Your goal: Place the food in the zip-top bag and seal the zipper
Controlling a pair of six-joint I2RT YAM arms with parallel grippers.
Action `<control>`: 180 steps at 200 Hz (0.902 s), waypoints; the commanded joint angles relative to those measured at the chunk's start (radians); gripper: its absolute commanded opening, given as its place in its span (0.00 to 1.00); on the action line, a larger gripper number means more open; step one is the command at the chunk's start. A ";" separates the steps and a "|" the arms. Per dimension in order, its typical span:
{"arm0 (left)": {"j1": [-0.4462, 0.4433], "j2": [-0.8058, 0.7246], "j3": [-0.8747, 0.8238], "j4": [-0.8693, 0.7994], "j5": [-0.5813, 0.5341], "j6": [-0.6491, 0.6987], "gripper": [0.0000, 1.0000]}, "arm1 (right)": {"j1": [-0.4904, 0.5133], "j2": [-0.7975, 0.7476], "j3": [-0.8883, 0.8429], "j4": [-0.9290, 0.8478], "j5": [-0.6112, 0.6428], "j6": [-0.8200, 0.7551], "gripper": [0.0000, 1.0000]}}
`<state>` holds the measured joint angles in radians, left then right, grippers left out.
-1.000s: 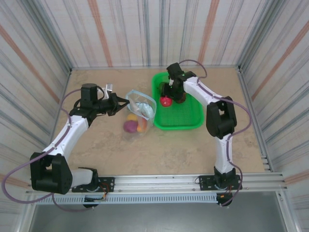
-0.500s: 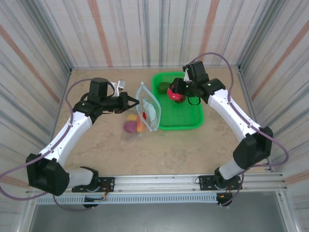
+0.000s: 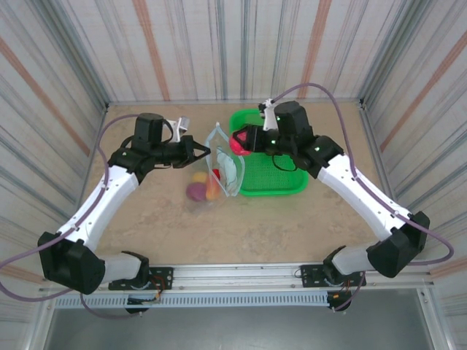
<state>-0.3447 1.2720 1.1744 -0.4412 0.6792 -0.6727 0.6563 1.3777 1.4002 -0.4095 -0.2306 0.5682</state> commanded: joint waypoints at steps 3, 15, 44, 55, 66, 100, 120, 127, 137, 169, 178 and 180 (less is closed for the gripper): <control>-0.005 0.000 0.036 -0.019 0.021 0.026 0.00 | 0.044 0.024 -0.002 0.029 0.002 -0.017 0.58; -0.005 -0.002 0.043 -0.030 0.018 0.037 0.00 | 0.063 0.051 0.002 0.020 0.017 -0.015 0.58; -0.005 -0.006 0.054 -0.041 0.014 0.047 0.00 | 0.119 0.118 0.015 -0.004 0.056 -0.031 0.57; -0.005 -0.009 0.054 -0.042 0.015 0.048 0.00 | 0.132 0.138 0.014 -0.005 0.066 -0.029 0.57; -0.005 -0.013 0.054 -0.039 0.020 0.050 0.00 | 0.142 0.162 0.015 -0.005 0.070 -0.026 0.57; -0.005 -0.027 0.061 -0.009 0.055 0.062 0.00 | 0.173 0.265 0.080 -0.060 0.105 -0.033 0.57; -0.004 -0.031 0.068 -0.014 0.058 0.069 0.00 | 0.182 0.334 0.138 -0.100 0.142 -0.034 0.57; -0.004 -0.033 0.070 -0.016 0.057 0.073 0.00 | 0.182 0.359 0.160 -0.118 0.169 -0.026 0.57; -0.002 -0.038 0.068 -0.017 0.050 0.074 0.00 | 0.181 0.401 0.194 -0.145 0.198 -0.020 0.57; 0.023 -0.056 0.056 -0.010 0.045 0.063 0.00 | 0.181 0.508 0.276 -0.194 0.222 0.011 0.64; 0.029 -0.059 0.055 -0.012 0.046 0.063 0.00 | 0.183 0.523 0.290 -0.202 0.228 0.025 0.71; 0.030 -0.059 0.054 -0.013 0.046 0.063 0.00 | 0.183 0.524 0.292 -0.204 0.228 0.027 0.73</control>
<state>-0.3347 1.2518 1.2095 -0.4713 0.6979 -0.6266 0.8314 1.8584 1.6413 -0.5442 -0.0444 0.5709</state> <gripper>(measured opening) 0.049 0.652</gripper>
